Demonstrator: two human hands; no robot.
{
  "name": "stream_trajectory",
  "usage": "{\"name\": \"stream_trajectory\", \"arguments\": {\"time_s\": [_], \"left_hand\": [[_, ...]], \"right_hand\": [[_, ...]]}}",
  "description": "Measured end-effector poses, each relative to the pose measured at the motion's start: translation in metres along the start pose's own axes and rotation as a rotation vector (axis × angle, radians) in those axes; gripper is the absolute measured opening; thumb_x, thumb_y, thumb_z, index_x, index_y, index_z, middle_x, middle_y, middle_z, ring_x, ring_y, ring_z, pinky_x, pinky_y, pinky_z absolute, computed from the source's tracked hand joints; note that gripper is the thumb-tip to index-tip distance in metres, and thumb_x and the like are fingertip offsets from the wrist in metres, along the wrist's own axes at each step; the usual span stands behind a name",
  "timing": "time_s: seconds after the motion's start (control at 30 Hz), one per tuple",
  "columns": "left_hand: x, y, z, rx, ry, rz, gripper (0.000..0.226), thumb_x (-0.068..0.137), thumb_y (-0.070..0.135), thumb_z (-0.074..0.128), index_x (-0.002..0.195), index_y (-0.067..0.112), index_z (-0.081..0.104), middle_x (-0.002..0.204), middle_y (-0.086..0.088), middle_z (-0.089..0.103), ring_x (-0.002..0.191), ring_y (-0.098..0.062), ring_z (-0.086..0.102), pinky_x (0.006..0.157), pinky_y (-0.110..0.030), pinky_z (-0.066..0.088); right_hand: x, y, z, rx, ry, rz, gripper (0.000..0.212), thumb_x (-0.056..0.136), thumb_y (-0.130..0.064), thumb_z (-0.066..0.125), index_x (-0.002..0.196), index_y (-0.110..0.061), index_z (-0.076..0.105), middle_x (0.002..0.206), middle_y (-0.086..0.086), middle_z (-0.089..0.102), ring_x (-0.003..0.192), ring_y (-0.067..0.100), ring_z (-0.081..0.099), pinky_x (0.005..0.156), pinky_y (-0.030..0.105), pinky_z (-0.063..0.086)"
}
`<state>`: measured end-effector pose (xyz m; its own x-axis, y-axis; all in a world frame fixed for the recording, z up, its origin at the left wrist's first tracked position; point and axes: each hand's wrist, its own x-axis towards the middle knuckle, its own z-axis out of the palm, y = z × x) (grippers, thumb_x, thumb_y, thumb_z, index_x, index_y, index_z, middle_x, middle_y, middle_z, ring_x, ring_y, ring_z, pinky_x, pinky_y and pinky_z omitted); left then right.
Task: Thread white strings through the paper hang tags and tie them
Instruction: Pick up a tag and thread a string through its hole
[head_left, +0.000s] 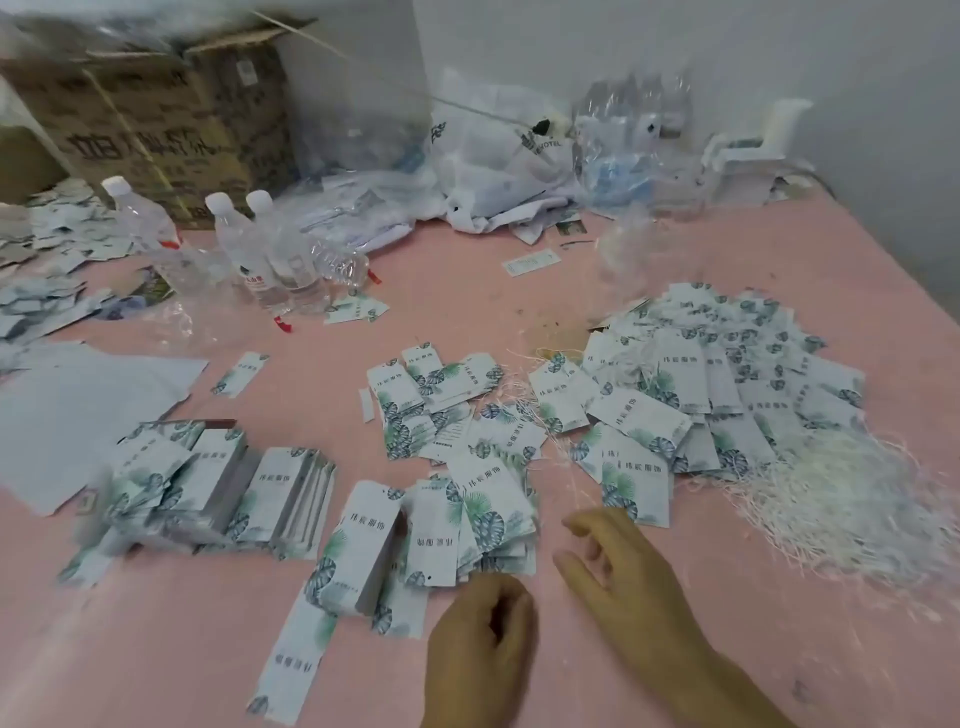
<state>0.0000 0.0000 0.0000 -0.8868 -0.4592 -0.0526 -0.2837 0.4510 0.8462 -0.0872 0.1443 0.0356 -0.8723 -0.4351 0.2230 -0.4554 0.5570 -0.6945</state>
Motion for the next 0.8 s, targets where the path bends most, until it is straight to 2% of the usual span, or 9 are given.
{"name": "stream_trajectory", "arguments": {"time_s": [0.1,0.17,0.23,0.33,0.4,0.5,0.6,0.73,0.8], "left_hand": [[-0.002,0.002,0.001,-0.119,0.127,0.007,0.010,0.076,0.031,0.065,0.084,0.026,0.063,0.064,0.006,0.063,0.052,-0.006,0.056,0.052,-0.018,0.047],[-0.005,0.003,0.000,-0.132,0.223,0.014,0.016,0.075,0.022,0.069,0.088,0.031,0.063,0.069,0.009,0.064,0.053,-0.006,0.057,0.053,-0.016,0.047],[-0.003,0.006,-0.002,-0.098,0.323,0.038,0.023,0.075,0.017,0.070,0.088,0.034,0.063,0.073,0.011,0.063,0.056,-0.005,0.056,0.053,-0.014,0.045],[0.006,0.011,-0.017,0.049,0.455,0.221,0.013,0.078,0.025,0.062,0.088,0.032,0.064,0.084,0.014,0.060,0.077,-0.003,0.054,0.068,-0.012,0.041],[0.013,0.011,-0.026,0.122,0.512,0.300,0.020,0.079,0.028,0.058,0.092,0.016,0.070,0.096,0.003,0.062,0.094,-0.012,0.053,0.082,-0.021,0.042],[0.020,0.010,-0.029,0.174,0.476,0.256,0.030,0.079,0.029,0.057,0.098,0.011,0.071,0.110,-0.003,0.062,0.108,-0.016,0.051,0.093,-0.031,0.041],[0.023,0.006,-0.022,0.179,0.445,0.145,0.028,0.082,0.017,0.064,0.110,0.016,0.067,0.125,0.002,0.056,0.121,-0.015,0.047,0.101,-0.033,0.039],[0.025,0.004,-0.019,0.154,0.457,0.061,0.036,0.086,0.010,0.066,0.117,0.025,0.059,0.135,0.012,0.047,0.129,-0.007,0.039,0.103,-0.034,0.035],[0.026,0.004,-0.020,0.158,0.450,0.040,0.037,0.088,0.010,0.063,0.120,0.027,0.055,0.142,0.010,0.043,0.133,-0.011,0.037,0.104,-0.036,0.035]], "right_hand": [[0.050,-0.019,0.016,0.171,-0.129,0.309,0.038,0.085,-0.054,0.064,0.113,-0.031,0.049,0.094,-0.018,0.053,0.083,-0.002,0.055,0.070,0.019,0.044],[0.075,-0.026,0.027,0.118,-0.202,0.351,0.039,0.083,-0.055,0.065,0.102,-0.025,0.051,0.085,-0.012,0.055,0.076,0.005,0.056,0.064,0.025,0.043],[0.084,-0.025,0.031,0.130,-0.248,0.385,0.032,0.081,-0.044,0.070,0.086,-0.017,0.054,0.073,-0.008,0.057,0.066,0.012,0.055,0.059,0.028,0.041],[0.091,-0.018,0.027,0.257,-0.296,0.415,0.033,0.080,-0.024,0.073,0.063,-0.015,0.046,0.057,0.003,0.040,0.050,0.013,0.035,0.051,0.024,0.030],[0.095,-0.015,0.022,0.314,-0.305,0.424,0.041,0.081,-0.017,0.073,0.058,-0.016,0.040,0.056,0.003,0.032,0.047,0.011,0.028,0.044,0.021,0.023],[0.097,-0.013,0.017,0.287,-0.352,0.413,0.050,0.085,-0.015,0.070,0.055,-0.019,0.030,0.055,0.000,0.026,0.050,0.011,0.024,0.045,0.023,0.019],[0.096,-0.015,0.009,0.262,-0.334,0.398,0.048,0.089,-0.014,0.065,0.056,-0.018,0.030,0.056,-0.001,0.026,0.051,0.012,0.024,0.047,0.025,0.018],[0.074,-0.011,-0.011,0.413,-0.161,0.452,0.039,0.096,-0.017,0.058,0.060,-0.015,0.042,0.048,-0.008,0.040,0.041,0.009,0.039,0.044,0.018,0.033],[0.046,-0.001,-0.021,0.419,-0.088,0.474,0.039,0.096,-0.018,0.059,0.061,-0.017,0.042,0.049,-0.010,0.040,0.045,0.011,0.038,0.044,0.020,0.032]]}}
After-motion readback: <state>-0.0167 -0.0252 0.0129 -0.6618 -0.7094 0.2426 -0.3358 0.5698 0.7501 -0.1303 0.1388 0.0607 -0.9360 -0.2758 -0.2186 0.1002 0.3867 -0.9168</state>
